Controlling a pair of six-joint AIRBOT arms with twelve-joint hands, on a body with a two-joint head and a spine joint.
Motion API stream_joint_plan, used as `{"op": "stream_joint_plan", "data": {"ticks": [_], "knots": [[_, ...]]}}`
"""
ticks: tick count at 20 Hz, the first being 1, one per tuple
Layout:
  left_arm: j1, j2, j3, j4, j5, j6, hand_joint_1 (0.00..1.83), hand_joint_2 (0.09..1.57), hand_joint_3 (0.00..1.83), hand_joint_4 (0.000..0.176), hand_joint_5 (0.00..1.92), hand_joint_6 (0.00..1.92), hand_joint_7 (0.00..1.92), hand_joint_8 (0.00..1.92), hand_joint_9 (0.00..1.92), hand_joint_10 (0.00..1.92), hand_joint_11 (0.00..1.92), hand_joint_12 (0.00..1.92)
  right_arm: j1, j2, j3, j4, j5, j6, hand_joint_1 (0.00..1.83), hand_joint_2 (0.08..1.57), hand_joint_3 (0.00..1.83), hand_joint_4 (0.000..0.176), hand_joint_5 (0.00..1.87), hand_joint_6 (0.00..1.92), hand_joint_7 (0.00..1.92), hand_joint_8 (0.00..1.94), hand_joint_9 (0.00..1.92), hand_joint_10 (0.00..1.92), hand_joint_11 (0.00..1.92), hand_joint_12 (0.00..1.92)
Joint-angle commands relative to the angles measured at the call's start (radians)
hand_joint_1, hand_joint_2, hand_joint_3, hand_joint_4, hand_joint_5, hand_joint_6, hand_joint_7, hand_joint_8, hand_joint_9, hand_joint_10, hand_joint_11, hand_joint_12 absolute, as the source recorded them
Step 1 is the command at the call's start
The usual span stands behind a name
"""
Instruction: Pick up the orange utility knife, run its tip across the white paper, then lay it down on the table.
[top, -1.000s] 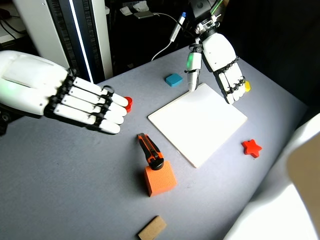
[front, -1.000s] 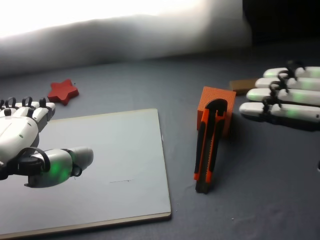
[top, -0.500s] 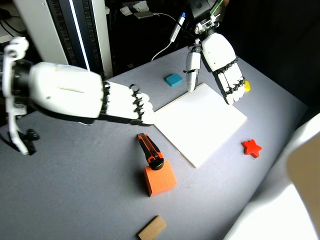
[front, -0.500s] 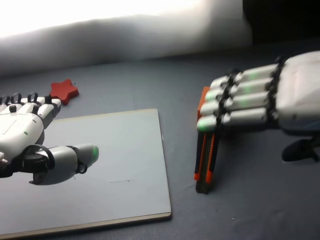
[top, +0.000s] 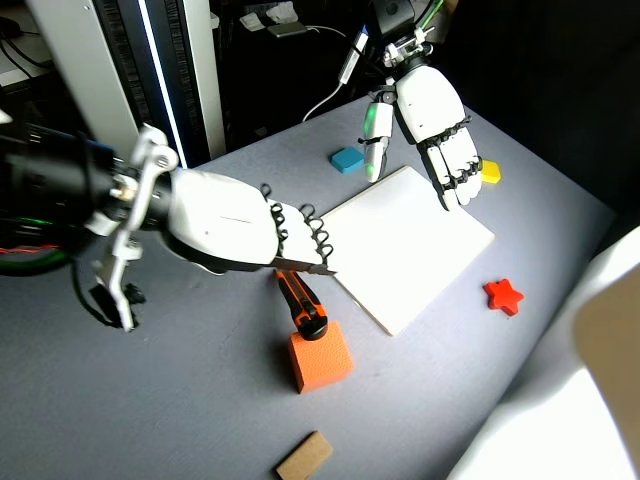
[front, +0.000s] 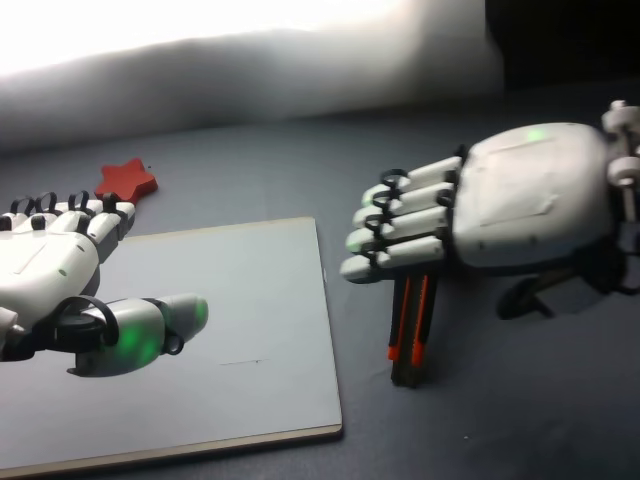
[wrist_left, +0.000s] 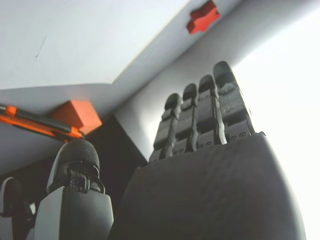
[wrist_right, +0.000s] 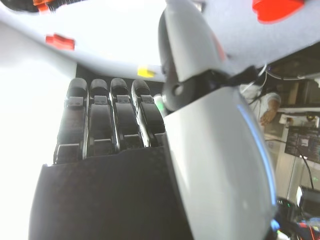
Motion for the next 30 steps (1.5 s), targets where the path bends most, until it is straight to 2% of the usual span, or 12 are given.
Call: {"op": "stream_joint_plan", "data": {"ticks": [1,5,7,9,13,19,22,23,26,28,30], "knots": [[-0.008,0.002,0.008,0.067,-0.065,0.001,0.00,1.19,0.00,0.000,0.00,0.00,0.01,0.00,0.02,0.01,0.00,0.36,0.000,-0.012,0.013,0.024,-0.039,0.002,1.20,1.06,0.00,0.000,0.00,0.00,0.00,0.00,0.00,0.00,0.00,0.00],[-0.005,-0.001,0.011,0.067,-0.065,0.001,0.00,1.18,0.00,0.000,0.00,0.00,0.00,0.00,0.01,0.01,0.00,0.31,-0.029,-0.088,0.071,-0.001,-0.063,0.002,1.17,1.08,0.00,0.000,0.00,0.00,0.00,0.00,0.00,0.00,0.00,0.00],[-0.005,-0.004,0.011,0.067,-0.061,0.005,0.00,1.19,0.00,0.000,0.00,0.00,0.00,0.00,0.01,0.01,0.00,0.36,-0.056,-0.126,0.102,-0.016,-0.089,0.002,1.20,1.09,0.00,0.000,0.00,0.00,0.00,0.00,0.00,0.00,0.00,0.00],[-0.005,-0.007,0.011,0.058,-0.052,0.007,0.00,1.18,0.00,0.000,0.00,0.00,0.00,0.00,0.00,0.00,0.00,0.30,-0.074,-0.154,0.134,-0.035,-0.102,0.002,1.19,1.09,0.00,0.000,0.00,0.00,0.00,0.00,0.00,0.00,0.00,0.00],[-0.006,-0.008,0.010,0.052,-0.037,0.006,0.00,1.18,0.00,0.000,0.00,0.00,0.01,0.00,0.00,0.00,0.00,0.32,-0.090,-0.190,0.177,-0.055,-0.113,0.003,1.21,1.09,0.00,0.000,0.00,0.00,0.00,0.00,0.00,0.00,0.00,0.00],[-0.011,-0.009,0.002,0.052,-0.043,0.006,0.00,1.19,0.00,0.000,0.00,0.00,0.00,0.00,0.00,0.00,0.00,0.17,-0.101,-0.240,0.235,-0.055,-0.124,-0.004,1.25,1.07,0.00,0.000,0.00,0.00,0.00,0.00,0.00,0.00,0.00,0.00],[-0.008,-0.009,-0.002,0.052,-0.054,0.007,0.00,1.19,0.00,0.000,0.00,0.00,0.00,0.00,0.00,0.00,0.00,0.17,-0.103,-0.261,0.256,-0.055,-0.126,-0.008,1.26,1.06,0.00,0.000,0.00,0.00,0.00,0.00,0.00,0.00,0.00,0.00],[-0.008,-0.009,-0.002,0.052,-0.055,0.007,0.00,1.19,0.00,0.000,0.00,0.00,0.01,0.00,0.00,0.00,0.00,0.23,-0.104,-0.266,0.259,-0.055,-0.130,-0.009,1.25,1.07,0.00,0.000,0.00,0.00,0.00,0.00,0.00,0.00,0.00,0.00],[-0.004,-0.009,0.000,0.052,-0.064,0.007,0.00,1.19,0.00,0.000,0.00,0.00,0.00,0.00,0.00,0.00,0.00,0.16,-0.111,-0.282,0.261,-0.055,-0.144,-0.019,1.23,1.08,0.00,0.000,0.00,0.00,0.00,0.00,0.00,0.00,0.00,0.00],[-0.003,-0.009,0.003,0.052,-0.064,0.007,0.00,1.19,0.00,0.000,0.00,0.00,0.00,0.00,0.00,0.00,0.00,0.19,-0.115,-0.293,0.260,-0.055,-0.160,-0.026,1.21,1.09,0.00,0.000,0.00,0.00,0.00,0.00,0.00,0.00,0.00,0.00],[-0.002,-0.009,0.004,0.052,-0.064,0.007,0.00,1.19,0.00,0.000,0.00,0.00,0.00,0.00,0.00,0.00,0.00,0.12,-0.122,-0.299,0.260,-0.055,-0.172,-0.026,1.22,1.10,0.01,0.000,0.00,0.00,0.00,0.00,0.00,0.00,0.00,0.00]]}}
